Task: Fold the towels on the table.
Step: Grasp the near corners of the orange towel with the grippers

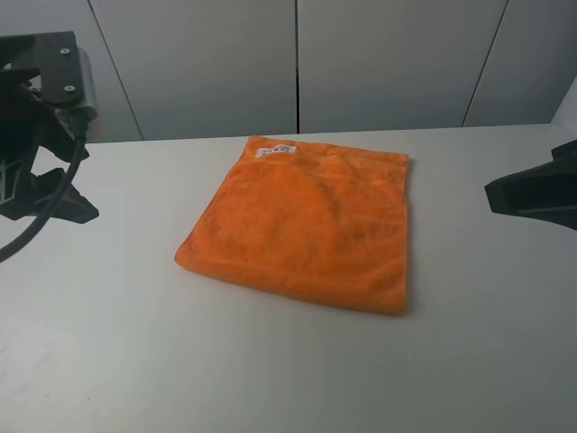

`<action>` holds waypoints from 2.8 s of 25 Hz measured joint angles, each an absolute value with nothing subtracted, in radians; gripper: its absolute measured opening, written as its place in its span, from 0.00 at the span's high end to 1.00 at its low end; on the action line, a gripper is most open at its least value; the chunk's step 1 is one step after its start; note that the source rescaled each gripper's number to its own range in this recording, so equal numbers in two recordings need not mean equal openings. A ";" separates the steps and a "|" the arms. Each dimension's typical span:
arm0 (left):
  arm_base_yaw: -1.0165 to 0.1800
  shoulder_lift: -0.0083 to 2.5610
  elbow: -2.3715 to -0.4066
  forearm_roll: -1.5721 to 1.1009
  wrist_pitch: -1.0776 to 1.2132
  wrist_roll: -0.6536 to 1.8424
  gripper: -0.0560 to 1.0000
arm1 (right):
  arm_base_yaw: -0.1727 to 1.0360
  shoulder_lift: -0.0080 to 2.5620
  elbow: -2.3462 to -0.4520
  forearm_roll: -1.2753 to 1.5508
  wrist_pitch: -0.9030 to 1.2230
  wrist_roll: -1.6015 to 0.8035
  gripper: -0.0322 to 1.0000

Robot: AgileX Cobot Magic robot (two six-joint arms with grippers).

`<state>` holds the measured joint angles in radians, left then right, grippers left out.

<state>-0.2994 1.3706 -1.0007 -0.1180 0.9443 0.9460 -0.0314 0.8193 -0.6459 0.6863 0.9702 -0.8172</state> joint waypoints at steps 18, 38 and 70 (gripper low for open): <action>-0.328 1.711 -1.011 -0.068 0.890 1.027 0.00 | 0.242 1.331 -0.796 0.576 0.872 -1.014 0.00; -0.330 1.809 -1.011 -0.058 0.691 1.259 0.00 | 0.476 1.722 -0.821 0.176 0.718 -0.934 0.00; -0.485 1.929 -1.001 0.014 0.526 1.263 0.00 | 0.535 1.790 -0.824 0.170 0.655 -0.875 0.00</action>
